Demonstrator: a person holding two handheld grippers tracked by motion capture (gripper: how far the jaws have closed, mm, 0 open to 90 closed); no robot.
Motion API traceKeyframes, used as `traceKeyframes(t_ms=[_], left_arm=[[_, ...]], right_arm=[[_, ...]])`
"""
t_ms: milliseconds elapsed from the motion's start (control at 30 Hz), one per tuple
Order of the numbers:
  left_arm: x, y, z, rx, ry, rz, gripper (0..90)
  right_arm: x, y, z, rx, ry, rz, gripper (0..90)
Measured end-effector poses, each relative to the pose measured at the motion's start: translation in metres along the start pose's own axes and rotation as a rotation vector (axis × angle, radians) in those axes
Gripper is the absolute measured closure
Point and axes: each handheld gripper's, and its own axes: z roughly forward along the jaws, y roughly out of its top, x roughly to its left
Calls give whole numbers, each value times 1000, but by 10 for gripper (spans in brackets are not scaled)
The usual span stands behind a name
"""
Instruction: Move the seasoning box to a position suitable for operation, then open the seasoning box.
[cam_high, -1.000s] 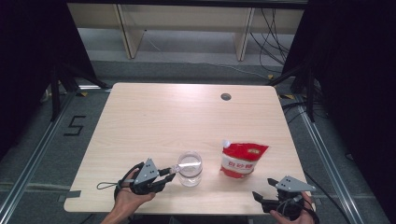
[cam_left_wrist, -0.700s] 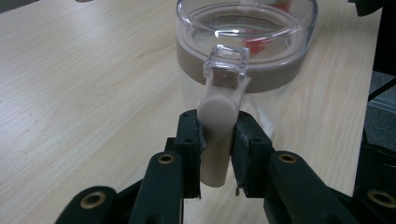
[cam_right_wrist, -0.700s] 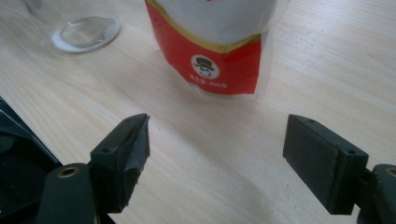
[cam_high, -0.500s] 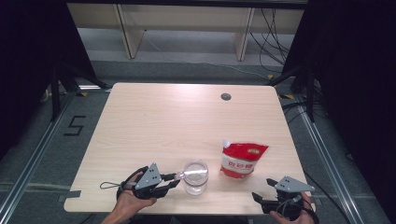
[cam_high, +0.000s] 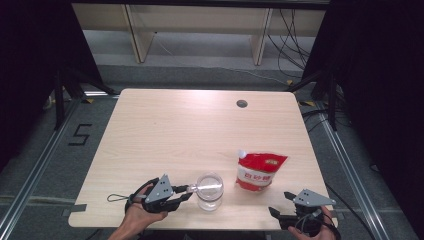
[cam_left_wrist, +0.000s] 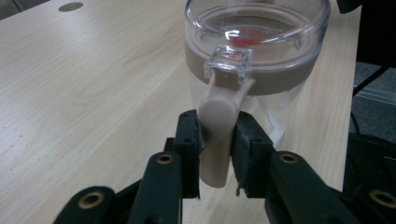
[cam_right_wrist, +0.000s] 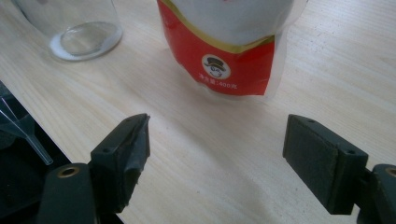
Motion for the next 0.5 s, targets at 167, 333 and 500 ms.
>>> traceKeyframes(t_ms=[167,333,500], left_arm=[[2,-1,-1,0,4,-24,696],[3,-1,-7,-1,20,-29,592],[7,4,-16,-11,30,-73,398]], right_arm=[[2,0,1,7,12,30,240],[0,1,2,6,-7,-6,241],[-1,1,4,-2,12,-26,241]])
